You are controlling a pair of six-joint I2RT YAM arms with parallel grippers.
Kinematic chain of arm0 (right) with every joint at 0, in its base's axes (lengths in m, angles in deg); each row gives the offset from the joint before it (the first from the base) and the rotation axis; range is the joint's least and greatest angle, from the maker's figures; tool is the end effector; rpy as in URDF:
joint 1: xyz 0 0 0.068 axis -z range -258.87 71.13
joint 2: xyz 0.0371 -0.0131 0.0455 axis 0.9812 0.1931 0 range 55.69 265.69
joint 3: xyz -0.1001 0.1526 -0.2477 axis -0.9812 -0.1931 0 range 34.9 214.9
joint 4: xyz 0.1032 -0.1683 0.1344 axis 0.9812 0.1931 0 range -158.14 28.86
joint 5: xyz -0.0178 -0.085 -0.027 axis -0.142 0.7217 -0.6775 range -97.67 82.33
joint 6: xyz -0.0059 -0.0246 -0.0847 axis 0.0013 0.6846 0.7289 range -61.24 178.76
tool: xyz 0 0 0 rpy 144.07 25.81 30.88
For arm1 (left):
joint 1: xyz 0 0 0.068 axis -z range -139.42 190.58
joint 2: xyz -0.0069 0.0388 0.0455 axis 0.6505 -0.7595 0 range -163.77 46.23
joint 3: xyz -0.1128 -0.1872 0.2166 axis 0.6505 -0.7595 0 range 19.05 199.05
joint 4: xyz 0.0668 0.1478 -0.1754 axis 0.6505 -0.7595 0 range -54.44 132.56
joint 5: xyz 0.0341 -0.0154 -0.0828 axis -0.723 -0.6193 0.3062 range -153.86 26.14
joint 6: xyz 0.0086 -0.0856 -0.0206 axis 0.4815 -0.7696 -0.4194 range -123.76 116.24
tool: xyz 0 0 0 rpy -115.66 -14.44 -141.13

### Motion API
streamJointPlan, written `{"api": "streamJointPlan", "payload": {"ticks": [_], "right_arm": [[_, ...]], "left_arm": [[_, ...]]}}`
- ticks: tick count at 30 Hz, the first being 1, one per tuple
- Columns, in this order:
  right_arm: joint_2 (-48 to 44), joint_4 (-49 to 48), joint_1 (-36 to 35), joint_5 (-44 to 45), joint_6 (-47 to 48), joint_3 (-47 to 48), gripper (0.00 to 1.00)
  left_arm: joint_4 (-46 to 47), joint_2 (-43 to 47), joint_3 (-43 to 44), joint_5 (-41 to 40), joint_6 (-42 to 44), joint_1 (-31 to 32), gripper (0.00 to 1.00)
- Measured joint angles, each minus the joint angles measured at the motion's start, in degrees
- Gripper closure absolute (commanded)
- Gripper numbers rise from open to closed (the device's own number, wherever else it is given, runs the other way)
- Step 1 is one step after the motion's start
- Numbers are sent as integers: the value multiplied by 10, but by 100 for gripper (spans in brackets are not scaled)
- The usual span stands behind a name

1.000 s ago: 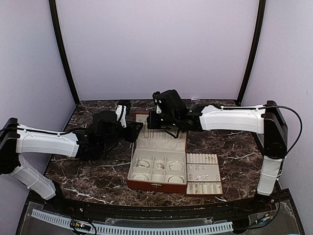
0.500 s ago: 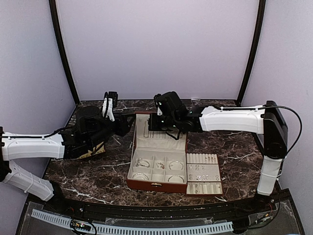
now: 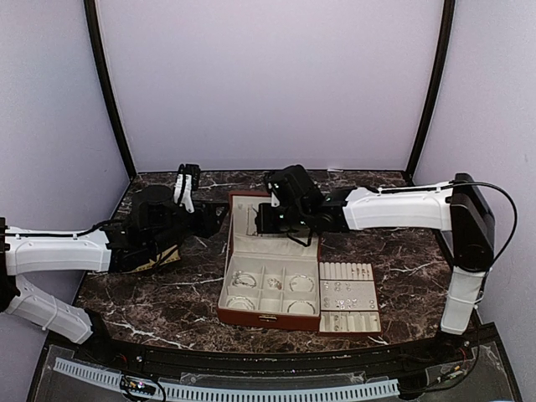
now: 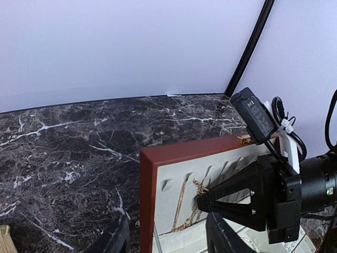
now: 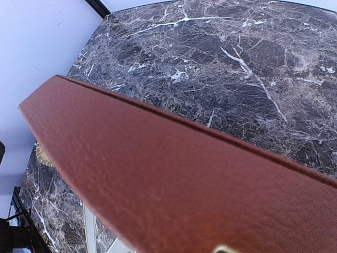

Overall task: Organize the mixed jewelry
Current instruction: Hang the necklace on the necklace hanger, then move the jewelry box to the center of the board.

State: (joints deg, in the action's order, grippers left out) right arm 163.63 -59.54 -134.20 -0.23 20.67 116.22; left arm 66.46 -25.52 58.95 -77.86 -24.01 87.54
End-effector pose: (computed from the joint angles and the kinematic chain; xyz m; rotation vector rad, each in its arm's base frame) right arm 0.2705 0.3732 0.2659 -0.2668 2.2733 0.7607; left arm 0.2147 -0.2019 0.3121 0.2212 1.7362 -0.6602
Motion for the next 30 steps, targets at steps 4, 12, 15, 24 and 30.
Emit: {"api": "streamJointPlan", "payload": {"ticks": [4,12,15,24,30], "right_arm": [[-15,-2,0,-16,4,-15,86],[-78,-10,0,-72,20,-70,60],[-107,-13,1,-105,36,-92,52],[-254,9,1,-135,43,-228,43],[-298,65,1,-49,-26,-299,42]], "left_arm": [[-15,3,-5,8,-8,-3,40],[-79,30,-23,47,-30,-8,32],[-107,47,-35,70,-42,-8,30],[-147,60,-94,161,-115,-7,27],[-129,8,-119,215,-175,16,25]]}}
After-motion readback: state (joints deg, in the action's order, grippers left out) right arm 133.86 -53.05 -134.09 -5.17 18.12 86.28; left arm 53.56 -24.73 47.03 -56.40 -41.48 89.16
